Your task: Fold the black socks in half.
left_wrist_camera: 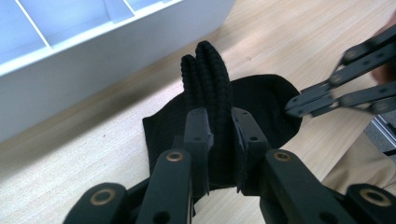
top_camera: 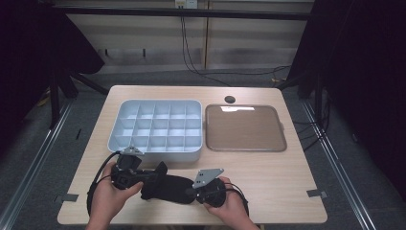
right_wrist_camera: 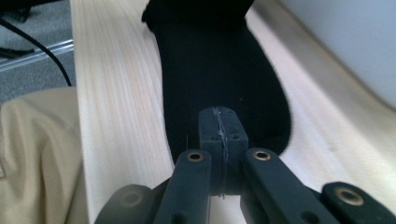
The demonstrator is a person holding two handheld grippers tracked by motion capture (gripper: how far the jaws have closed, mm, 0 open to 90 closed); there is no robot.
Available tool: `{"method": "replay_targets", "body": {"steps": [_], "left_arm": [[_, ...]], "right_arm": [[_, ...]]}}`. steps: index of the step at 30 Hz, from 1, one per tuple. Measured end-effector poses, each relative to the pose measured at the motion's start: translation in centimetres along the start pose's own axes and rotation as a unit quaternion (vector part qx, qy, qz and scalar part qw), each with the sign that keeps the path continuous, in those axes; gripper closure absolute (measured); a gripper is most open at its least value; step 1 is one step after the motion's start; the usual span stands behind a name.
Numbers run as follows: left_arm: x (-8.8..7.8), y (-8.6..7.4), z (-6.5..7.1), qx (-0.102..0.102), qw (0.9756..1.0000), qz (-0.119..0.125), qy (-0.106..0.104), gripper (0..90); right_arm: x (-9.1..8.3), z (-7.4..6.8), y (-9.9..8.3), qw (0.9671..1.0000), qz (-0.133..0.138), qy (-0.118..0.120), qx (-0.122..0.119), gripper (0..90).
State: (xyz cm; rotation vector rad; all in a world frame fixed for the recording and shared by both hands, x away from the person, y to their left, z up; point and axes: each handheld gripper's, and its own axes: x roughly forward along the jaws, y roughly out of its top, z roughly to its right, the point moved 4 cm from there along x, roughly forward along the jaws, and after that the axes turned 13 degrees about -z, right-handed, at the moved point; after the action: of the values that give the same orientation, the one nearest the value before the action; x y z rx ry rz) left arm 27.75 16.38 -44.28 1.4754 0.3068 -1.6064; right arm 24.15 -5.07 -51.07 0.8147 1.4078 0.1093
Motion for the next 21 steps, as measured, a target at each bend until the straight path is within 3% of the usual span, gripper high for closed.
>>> {"method": "replay_targets", "body": {"steps": [4, 12, 21], "left_arm": [[0.1, 0.1, -0.1, -0.001, 1.0, -0.001, 0.0, 78.0], [0.3, 0.5, 0.0, 0.003, 1.0, -0.002, 0.003, 77.7], [0.6, 0.9, 0.4, 0.01, 0.9999, -0.004, 0.002, 77.4]], "right_arm": [[-1.4, 0.1, -0.2, 1.0, 0.008, 0.0, 0.0, 90.0], [-2.4, 0.2, -2.4, 0.9998, -0.012, 0.015, 0.01, 90.0], [-1.1, 0.2, -3.0, 0.9992, -0.035, 0.018, 0.007, 90.0]]}}
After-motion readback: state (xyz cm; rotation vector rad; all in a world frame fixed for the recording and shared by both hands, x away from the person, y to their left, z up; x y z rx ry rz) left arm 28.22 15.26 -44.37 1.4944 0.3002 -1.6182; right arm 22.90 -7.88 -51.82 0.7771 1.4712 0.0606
